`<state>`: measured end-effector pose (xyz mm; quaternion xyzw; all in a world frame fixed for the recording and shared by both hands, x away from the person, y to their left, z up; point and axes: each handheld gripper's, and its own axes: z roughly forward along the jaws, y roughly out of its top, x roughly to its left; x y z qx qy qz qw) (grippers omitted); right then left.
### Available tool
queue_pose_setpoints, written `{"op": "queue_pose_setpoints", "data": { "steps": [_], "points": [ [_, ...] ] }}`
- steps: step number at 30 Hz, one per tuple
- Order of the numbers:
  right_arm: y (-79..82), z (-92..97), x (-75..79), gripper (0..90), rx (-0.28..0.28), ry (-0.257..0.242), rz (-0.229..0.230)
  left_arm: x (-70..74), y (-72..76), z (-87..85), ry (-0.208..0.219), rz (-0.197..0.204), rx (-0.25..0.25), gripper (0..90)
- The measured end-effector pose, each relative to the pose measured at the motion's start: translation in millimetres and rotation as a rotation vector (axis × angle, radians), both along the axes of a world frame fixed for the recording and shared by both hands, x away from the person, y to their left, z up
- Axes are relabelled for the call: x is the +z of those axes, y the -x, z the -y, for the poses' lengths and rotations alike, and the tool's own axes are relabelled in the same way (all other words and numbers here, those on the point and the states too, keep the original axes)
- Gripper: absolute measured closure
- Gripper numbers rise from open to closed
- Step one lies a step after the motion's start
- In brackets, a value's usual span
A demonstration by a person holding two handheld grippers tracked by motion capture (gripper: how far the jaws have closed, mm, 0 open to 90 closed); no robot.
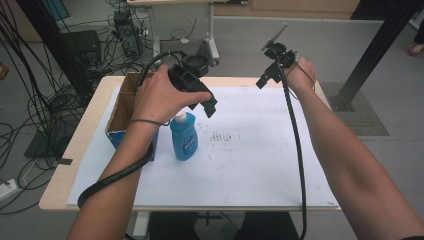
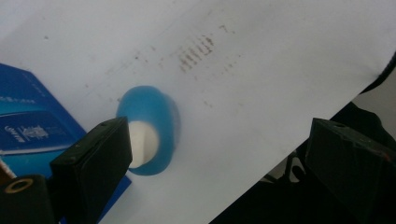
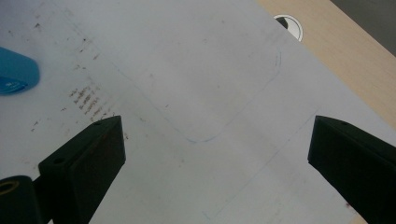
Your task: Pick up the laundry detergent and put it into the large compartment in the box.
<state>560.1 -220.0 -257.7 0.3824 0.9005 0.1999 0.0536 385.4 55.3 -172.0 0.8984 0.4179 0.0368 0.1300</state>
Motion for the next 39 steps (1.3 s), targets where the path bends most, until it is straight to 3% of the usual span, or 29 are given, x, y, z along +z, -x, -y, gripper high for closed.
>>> {"op": "queue_pose_setpoints", "data": {
  "steps": [21, 39],
  "points": [
    [-0.7, 0.1, -0.4, 4.0, 0.007, 0.006, 0.005, -11.2, -12.7, -25.8, -0.029, -0.003, 0.068, 8.1],
    [-0.5, -1.7, -0.8, 4.0, 0.006, 0.011, 0.002, -25.5, -15.1, -37.6, -0.023, -0.018, 0.081, 8.1]
  ]
}}
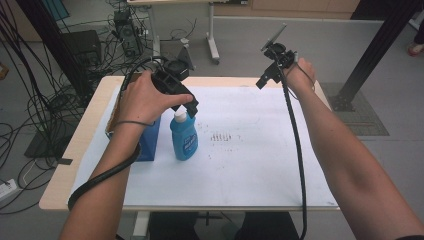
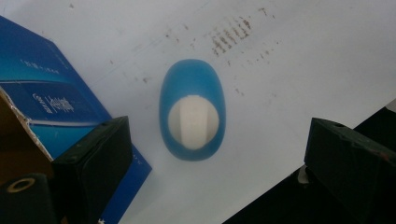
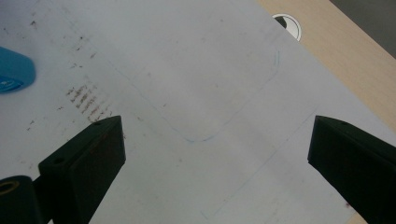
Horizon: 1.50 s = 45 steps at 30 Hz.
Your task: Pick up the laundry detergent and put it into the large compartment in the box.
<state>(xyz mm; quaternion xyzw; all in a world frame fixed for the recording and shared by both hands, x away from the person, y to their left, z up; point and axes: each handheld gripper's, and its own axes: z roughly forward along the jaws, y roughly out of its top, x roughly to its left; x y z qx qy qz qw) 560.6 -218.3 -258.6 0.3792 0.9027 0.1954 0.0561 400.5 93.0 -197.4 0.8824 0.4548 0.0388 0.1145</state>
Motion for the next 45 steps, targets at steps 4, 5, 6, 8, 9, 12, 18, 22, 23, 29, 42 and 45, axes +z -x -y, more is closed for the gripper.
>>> {"op": "queue_pose_setpoints", "data": {
  "steps": [4, 5, 6, 8, 9, 12, 18, 22, 23, 29, 42, 45],
  "points": [
    [-0.1, -0.9, -1.1, 4.0, 0.001, 0.001, -0.003, -6.0, -1.1, -1.2, -0.01, 0.002, 0.001, 8.1],
    [-0.1, -0.9, -1.1, 4.0, 0.001, 0.001, -0.003, -7.6, -1.5, -1.4, -0.009, 0.003, 0.0, 8.1],
    [-0.1, -1.0, -1.0, 4.0, 0.001, 0.0, -0.003, -8.5, -1.9, -1.5, -0.012, 0.004, -0.001, 8.1],
    [-0.2, -1.4, -1.4, 4.0, 0.003, 0.0, -0.003, -11.5, -3.2, -1.9, -0.012, 0.013, -0.003, 8.1],
    [-0.2, -1.4, -1.4, 4.0, 0.003, 0.0, -0.003, -11.5, -3.2, -1.9, -0.012, 0.013, -0.003, 8.1],
    [-0.1, -1.0, -1.1, 4.0, 0.001, 0.001, -0.003, -14.3, -4.2, -1.8, -0.011, 0.018, -0.01, 8.1],
    [-0.4, 1.5, -1.5, 4.0, -0.001, 0.002, -0.002, -20.4, -5.4, -0.4, -0.011, 0.029, -0.035, 7.9],
    [-0.3, 2.6, -2.2, 4.0, -0.004, 0.003, -0.004, -23.8, -6.3, -0.3, -0.003, 0.028, -0.048, 7.7],
    [-0.2, 2.9, -2.1, 4.0, -0.007, 0.004, -0.006, -24.9, -6.5, -0.6, -0.005, 0.029, -0.052, 7.7],
    [-0.7, 4.1, -3.4, 4.0, -0.007, 0.005, -0.01, -30.2, -8.2, -2.9, -0.006, 0.032, -0.054, 7.7],
    [-0.4, 1.5, -5.1, 3.9, -0.005, 0.006, -0.011, -46.4, -9.8, -4.3, 0.007, 0.017, -0.076, 7.4],
    [-0.3, 0.9, -4.8, 4.0, -0.002, 0.006, -0.008, -48.6, -9.8, -3.6, 0.014, 0.018, -0.081, 7.5]
  ]
}}
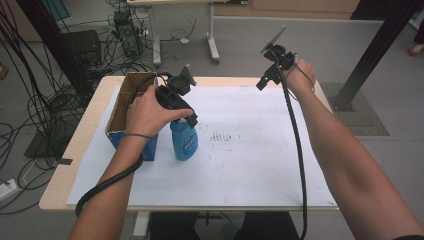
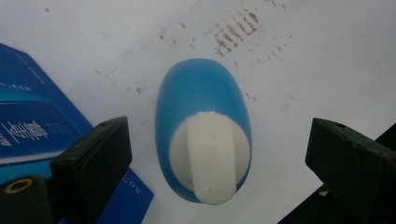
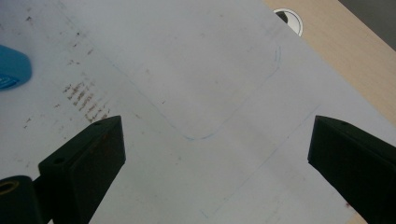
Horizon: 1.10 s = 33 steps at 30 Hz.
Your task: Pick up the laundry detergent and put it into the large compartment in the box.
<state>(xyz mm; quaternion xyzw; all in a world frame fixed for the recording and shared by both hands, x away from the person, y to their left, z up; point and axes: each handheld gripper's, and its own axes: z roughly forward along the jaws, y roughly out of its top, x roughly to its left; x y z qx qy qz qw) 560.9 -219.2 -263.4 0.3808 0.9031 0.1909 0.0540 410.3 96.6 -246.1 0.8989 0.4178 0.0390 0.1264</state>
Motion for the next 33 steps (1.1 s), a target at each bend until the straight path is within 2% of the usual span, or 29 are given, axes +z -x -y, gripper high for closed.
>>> {"op": "queue_pose_setpoints", "data": {
  "steps": [12, 23, 33],
  "points": [
    [0.4, -0.6, -0.6, 3.9, 0.005, 0.0, 0.006, -12.1, -0.2, -1.6, -0.01, 0.006, 0.012, 8.1],
    [0.7, -1.4, -3.2, 4.0, 0.001, 0.002, -0.003, -23.0, -1.4, -5.1, -0.013, -0.009, 0.021, 8.4],
    [0.9, -2.7, -3.8, 4.0, 0.006, 0.002, -0.003, -34.5, -0.7, -0.3, -0.025, -0.022, 0.02, 8.6]
  ]
}}
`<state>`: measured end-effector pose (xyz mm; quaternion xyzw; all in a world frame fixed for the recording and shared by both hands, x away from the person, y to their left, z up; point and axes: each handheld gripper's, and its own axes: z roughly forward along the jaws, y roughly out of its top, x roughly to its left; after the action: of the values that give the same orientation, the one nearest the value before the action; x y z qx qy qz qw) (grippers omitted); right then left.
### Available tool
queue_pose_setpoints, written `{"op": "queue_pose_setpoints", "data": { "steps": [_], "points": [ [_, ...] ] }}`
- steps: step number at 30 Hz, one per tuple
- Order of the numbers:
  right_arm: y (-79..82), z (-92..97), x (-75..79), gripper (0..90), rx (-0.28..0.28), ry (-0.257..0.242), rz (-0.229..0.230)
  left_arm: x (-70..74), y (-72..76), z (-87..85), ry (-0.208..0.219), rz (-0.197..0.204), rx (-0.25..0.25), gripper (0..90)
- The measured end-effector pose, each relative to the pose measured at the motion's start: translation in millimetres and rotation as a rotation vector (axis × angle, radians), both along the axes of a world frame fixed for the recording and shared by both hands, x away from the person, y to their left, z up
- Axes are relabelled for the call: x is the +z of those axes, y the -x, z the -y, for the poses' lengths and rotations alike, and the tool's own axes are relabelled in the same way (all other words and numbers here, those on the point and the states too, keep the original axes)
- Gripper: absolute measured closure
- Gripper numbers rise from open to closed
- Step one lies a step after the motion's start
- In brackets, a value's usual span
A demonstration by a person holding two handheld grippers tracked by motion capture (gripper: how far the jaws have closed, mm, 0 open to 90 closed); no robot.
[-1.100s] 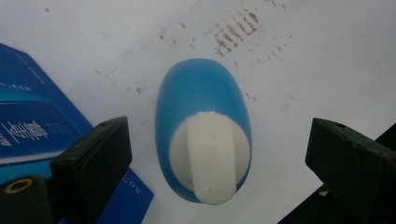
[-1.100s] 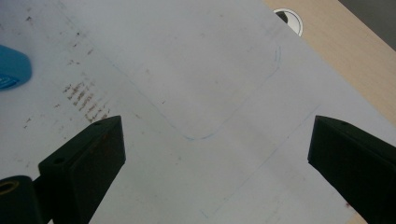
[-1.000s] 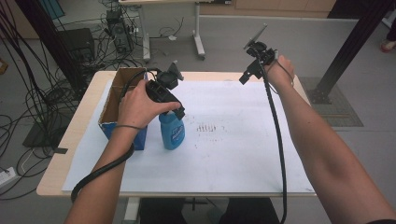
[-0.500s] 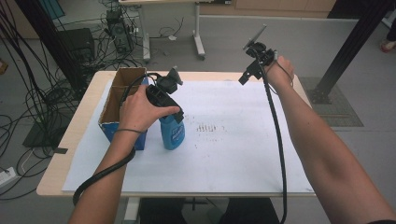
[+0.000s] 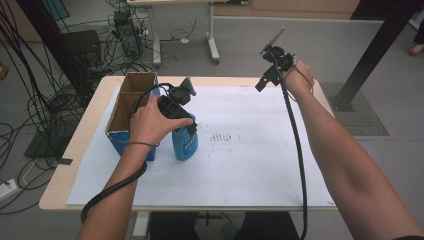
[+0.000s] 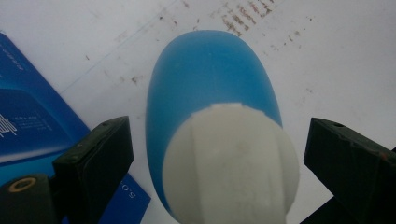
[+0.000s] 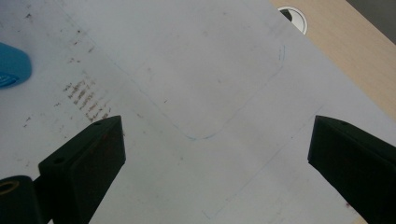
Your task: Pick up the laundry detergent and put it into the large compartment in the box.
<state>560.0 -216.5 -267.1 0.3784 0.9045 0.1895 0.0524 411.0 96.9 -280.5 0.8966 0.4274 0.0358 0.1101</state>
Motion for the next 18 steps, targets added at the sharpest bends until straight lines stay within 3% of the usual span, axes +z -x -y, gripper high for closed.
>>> {"op": "queue_pose_setpoints", "data": {
  "steps": [18],
  "points": [
    [0.8, -0.3, -1.5, 4.0, 0.006, 0.004, 0.0, -8.0, 0.3, 3.9, 0.001, -0.011, 0.002, 8.8]
  ]
}}
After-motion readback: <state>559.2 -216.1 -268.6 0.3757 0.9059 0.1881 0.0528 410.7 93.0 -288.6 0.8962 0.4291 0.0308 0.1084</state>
